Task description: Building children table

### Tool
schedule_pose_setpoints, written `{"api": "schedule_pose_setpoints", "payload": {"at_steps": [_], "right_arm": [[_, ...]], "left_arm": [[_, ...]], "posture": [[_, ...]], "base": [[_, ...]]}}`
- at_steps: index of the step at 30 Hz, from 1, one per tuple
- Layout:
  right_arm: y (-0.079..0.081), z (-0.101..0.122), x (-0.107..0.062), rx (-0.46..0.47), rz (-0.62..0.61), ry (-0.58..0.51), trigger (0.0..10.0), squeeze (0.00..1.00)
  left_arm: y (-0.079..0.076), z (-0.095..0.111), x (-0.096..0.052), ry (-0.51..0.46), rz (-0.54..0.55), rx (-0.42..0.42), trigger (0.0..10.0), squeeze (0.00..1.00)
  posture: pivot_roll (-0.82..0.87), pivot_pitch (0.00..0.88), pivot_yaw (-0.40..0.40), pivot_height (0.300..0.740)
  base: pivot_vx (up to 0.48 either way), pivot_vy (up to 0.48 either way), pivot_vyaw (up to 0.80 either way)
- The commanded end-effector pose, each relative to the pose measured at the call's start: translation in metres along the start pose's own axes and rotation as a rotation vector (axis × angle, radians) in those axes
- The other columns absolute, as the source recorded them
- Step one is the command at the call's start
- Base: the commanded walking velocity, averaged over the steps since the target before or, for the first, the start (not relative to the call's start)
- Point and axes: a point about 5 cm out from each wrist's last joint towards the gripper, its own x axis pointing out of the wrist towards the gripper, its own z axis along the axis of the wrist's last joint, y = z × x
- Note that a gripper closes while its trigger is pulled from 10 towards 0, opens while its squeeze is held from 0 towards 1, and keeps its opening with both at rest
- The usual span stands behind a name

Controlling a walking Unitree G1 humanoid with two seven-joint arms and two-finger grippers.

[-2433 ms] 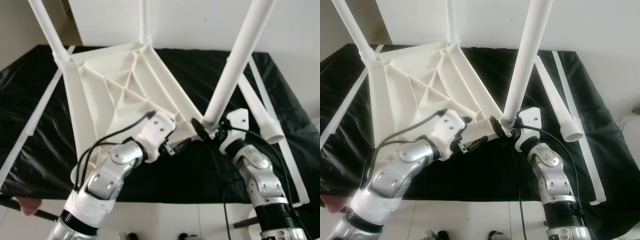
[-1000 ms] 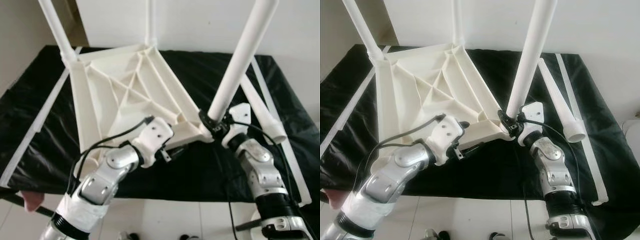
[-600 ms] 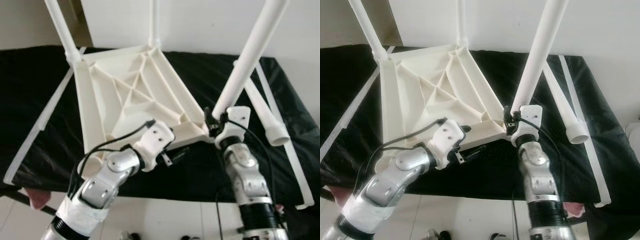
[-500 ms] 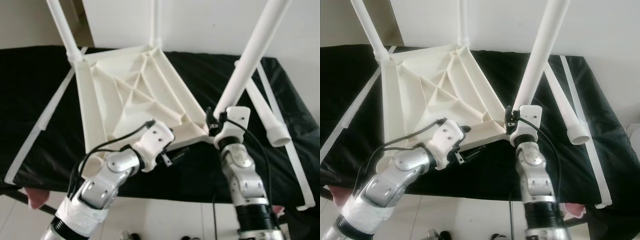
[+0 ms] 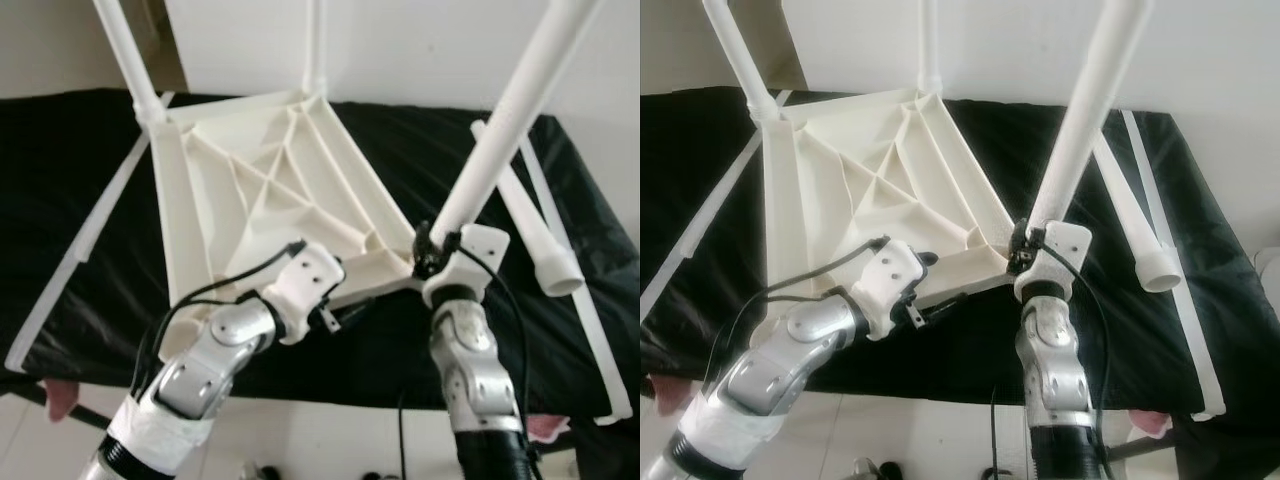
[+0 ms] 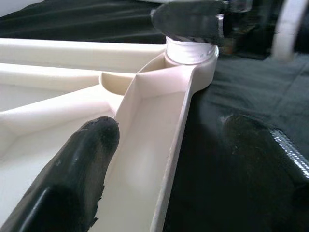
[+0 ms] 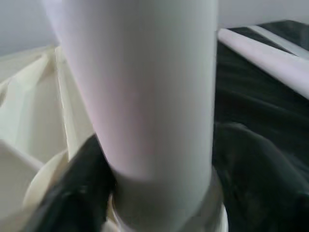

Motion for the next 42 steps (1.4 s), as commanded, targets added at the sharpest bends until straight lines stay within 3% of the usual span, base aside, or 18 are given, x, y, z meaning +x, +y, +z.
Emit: {"api": "schedule_pose_setpoints", "payload": {"at_steps": [1,10,11,12,13,19,20,21,26,30,33,35,39,40,42], "right_arm": [[-0.006,0.006,-0.002,-0.001,0.057,-0.031,10.0,1.00],[-0.016,0.012,0.005,-0.055,0.250,-0.029,10.0,1.00],[-0.016,0.012,0.008,-0.062,0.324,-0.020,10.0,0.58],[-0.016,0.012,0.008,-0.062,0.324,-0.020,10.0,0.58],[-0.015,0.012,0.017,-0.090,0.460,-0.003,10.0,0.00],[-0.013,0.006,0.026,-0.153,0.540,0.033,10.0,0.00],[-0.012,0.004,0.029,-0.161,0.558,0.040,2.5,0.00],[-0.013,0.003,0.029,-0.165,0.574,0.050,0.0,0.00],[-0.016,-0.003,0.028,-0.166,0.578,0.070,0.0,0.00],[-0.020,-0.004,0.021,-0.069,0.548,0.082,0.0,0.00],[-0.022,-0.002,0.023,-0.068,0.524,0.070,0.0,0.00],[-0.023,0.003,0.025,-0.056,0.470,0.054,10.0,0.00],[-0.021,0.002,0.021,-0.072,0.400,0.047,10.0,0.00],[-0.021,0.000,0.021,-0.076,0.348,0.055,10.0,0.00],[-0.021,-0.001,0.021,-0.077,0.312,0.062,10.0,0.00]], "left_arm": [[-0.005,-0.003,-0.003,0.012,-0.059,-0.019,10.0,0.00],[-0.007,-0.003,-0.003,0.016,-0.060,-0.022,10.0,0.00],[-0.007,-0.003,-0.003,0.016,-0.060,-0.021,10.0,0.00],[-0.007,-0.003,-0.003,0.016,-0.060,-0.021,10.0,0.00],[-0.006,-0.002,-0.002,0.016,-0.061,-0.017,10.0,0.00],[-0.004,-0.001,-0.002,0.019,-0.061,-0.010,10.0,0.00],[-0.003,-0.001,-0.001,0.017,-0.060,-0.009,10.0,0.00],[-0.002,0.000,-0.001,0.015,-0.057,-0.009,10.0,0.00],[-0.002,0.001,-0.001,0.013,-0.052,-0.011,10.0,0.00],[-0.001,0.003,-0.001,0.007,-0.033,0.000,10.0,0.00],[0.004,-0.002,-0.005,0.011,0.004,-0.047,10.0,0.00],[0.008,-0.004,-0.008,0.023,0.012,-0.057,10.0,0.00],[0.012,-0.006,-0.011,0.035,0.006,-0.036,10.0,0.00],[0.015,-0.006,-0.011,0.044,0.011,-0.032,10.0,0.00],[0.017,-0.006,-0.011,0.050,0.015,-0.031,10.0,0.00]], "posture": [[-0.12,0.159,0.019,0.740],[-0.12,0.173,0.022,0.740],[-0.12,0.172,0.024,0.740],[-0.12,0.172,0.024,0.740],[-0.12,0.168,0.032,0.740],[-0.12,0.163,0.038,0.740],[-0.12,0.159,0.032,0.740],[-0.11,0.158,0.032,0.740],[-0.11,0.151,0.028,0.740],[-0.12,0.156,0.020,0.740],[-0.16,0.157,0.016,0.740],[-0.17,0.200,0.027,0.740],[-0.18,0.186,0.021,0.740],[-0.18,0.234,0.028,0.740],[-0.18,0.234,0.028,0.740]], "base": [[0.000,0.000,0.00],[0.000,0.000,0.00],[0.000,0.000,0.00],[0.000,0.000,0.00],[0.000,0.000,0.00],[0.000,0.000,0.00],[0.000,0.000,0.00],[0.000,0.000,0.00],[0.000,0.000,0.00],[0.000,0.000,0.00],[0.000,0.000,0.00],[0.000,0.000,0.00],[0.000,0.000,0.00],[0.000,0.000,0.00],[0.000,0.000,0.00]]}}
